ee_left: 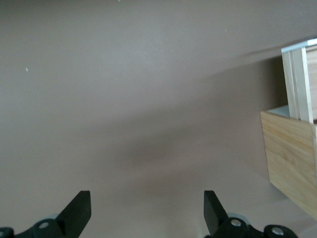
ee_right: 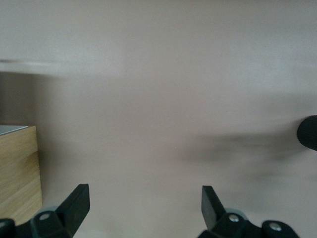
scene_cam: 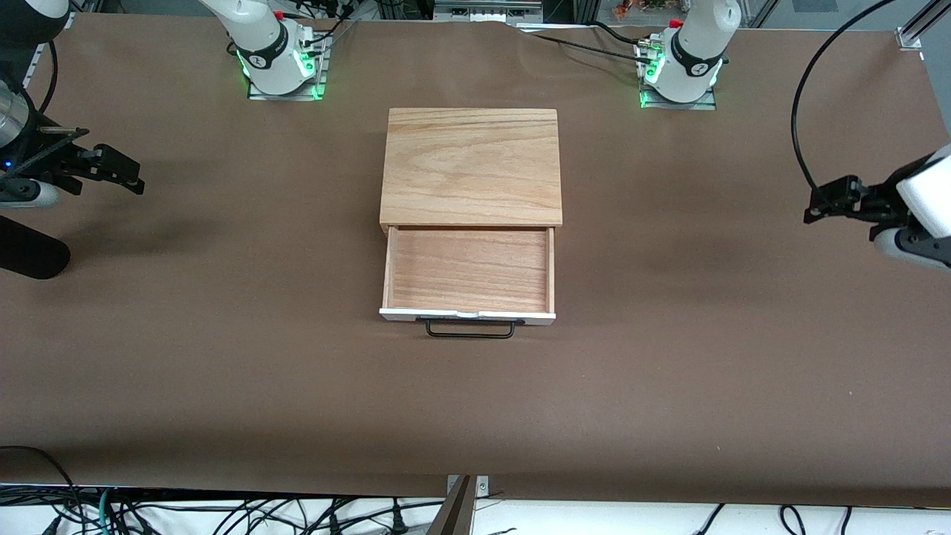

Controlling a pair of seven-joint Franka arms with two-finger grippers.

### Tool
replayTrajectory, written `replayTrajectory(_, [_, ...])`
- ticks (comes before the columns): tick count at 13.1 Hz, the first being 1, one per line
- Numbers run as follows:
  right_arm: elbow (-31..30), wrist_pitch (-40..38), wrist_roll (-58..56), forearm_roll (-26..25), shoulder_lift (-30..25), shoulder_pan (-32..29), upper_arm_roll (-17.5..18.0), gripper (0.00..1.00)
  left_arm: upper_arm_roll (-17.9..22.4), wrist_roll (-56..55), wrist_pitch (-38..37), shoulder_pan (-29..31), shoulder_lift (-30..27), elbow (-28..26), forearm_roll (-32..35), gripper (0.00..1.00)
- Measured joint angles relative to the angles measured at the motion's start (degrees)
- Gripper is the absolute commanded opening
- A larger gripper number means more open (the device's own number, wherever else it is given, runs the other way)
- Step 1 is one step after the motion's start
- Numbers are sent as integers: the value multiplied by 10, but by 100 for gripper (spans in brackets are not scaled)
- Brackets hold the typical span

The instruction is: Pull top drawer with both arms simultaneously

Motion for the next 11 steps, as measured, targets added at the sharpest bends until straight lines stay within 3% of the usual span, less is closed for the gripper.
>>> replayTrajectory(4, [6,0,0,0,2,0,1,100,-4,-42,0,-1,-29,-37,0,100])
replayTrajectory(11, [6,0,0,0,6,0,1,100,-17,-73,0,-3,-29,-41,0,100])
